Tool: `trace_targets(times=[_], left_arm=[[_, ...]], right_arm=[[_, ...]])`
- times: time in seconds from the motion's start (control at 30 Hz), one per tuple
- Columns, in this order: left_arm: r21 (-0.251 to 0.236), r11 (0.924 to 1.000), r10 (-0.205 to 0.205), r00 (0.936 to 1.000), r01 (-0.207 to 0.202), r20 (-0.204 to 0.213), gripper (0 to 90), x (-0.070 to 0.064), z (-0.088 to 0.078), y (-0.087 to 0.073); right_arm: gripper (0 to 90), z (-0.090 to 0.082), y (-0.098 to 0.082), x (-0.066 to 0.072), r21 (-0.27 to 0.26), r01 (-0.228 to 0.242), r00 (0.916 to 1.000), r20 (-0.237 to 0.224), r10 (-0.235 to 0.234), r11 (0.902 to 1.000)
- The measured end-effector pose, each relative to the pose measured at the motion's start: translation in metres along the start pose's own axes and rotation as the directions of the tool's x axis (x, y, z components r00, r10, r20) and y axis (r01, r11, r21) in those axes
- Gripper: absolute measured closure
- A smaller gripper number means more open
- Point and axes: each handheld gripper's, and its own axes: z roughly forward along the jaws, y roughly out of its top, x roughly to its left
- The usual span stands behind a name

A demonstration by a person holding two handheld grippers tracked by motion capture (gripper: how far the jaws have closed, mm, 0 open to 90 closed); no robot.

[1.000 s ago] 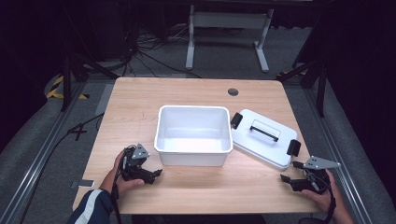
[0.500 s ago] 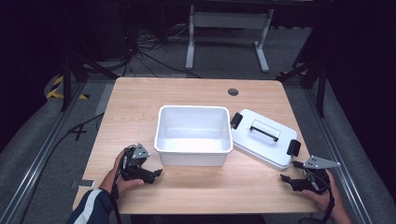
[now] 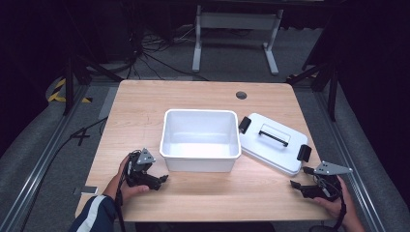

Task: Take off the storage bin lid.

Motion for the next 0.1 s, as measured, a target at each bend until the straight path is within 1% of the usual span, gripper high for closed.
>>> trace_targets(times=[0.1], left_arm=[[0.0,1.0,-0.001,1.0,0.001,0.0,0.1,0.0,0.0001,0.0001]], right_arm=[[19.3,0.0001,0.0,-0.0001,0.0,0.0,1.0,0.0,0.0,1.0]])
